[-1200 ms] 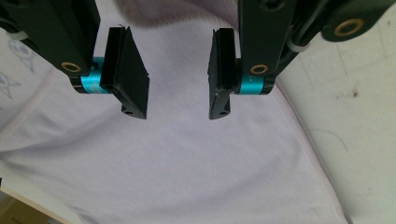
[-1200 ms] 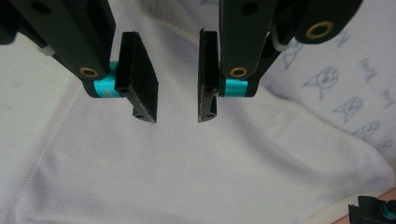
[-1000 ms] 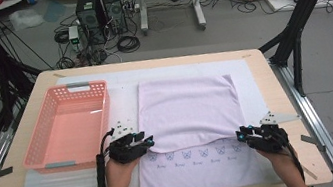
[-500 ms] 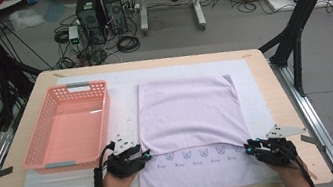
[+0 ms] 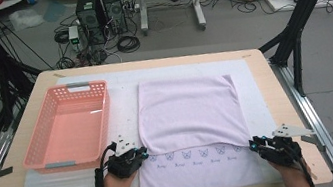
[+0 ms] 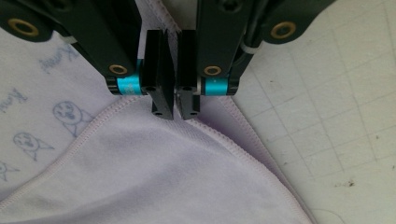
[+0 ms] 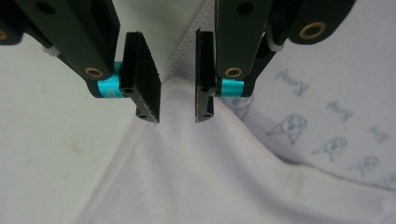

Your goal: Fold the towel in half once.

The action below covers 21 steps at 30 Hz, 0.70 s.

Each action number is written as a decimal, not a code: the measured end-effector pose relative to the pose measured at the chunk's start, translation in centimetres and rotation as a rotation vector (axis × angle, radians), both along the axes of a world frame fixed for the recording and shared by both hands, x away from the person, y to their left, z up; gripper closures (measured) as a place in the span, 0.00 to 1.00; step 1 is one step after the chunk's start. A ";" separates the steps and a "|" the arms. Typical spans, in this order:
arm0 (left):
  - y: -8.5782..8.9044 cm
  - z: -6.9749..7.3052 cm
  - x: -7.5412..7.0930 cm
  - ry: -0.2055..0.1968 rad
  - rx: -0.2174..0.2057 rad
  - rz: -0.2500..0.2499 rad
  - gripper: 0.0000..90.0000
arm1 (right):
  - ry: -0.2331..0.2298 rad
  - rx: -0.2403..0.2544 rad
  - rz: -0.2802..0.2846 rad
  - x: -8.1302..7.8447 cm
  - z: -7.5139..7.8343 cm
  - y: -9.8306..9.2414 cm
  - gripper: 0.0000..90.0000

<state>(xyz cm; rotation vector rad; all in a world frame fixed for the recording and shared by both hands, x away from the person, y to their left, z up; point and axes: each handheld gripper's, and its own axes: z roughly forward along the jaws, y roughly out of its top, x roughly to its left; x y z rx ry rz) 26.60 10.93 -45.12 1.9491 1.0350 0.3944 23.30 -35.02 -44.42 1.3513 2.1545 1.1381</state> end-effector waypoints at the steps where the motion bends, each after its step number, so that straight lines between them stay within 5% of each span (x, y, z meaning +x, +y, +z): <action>1: 0.0 0.0 0.0 -0.001 -0.007 -0.001 0.95 | 0.009 -0.008 0.008 0.1 -0.2 0.2 0.78; 7: 0.4 0.2 -0.3 -0.013 -0.042 -0.012 0.96 | 0.002 -0.086 0.015 0.1 -0.4 0.8 0.89; 13: 0.6 0.5 -0.5 -0.033 -0.080 -0.011 0.97 | -0.002 -0.087 0.018 0.1 -0.4 0.7 0.97; 21: 1.3 0.9 -0.8 -0.037 -0.133 0.001 0.98 | -0.044 0.017 -0.044 -0.4 0.7 -0.7 0.79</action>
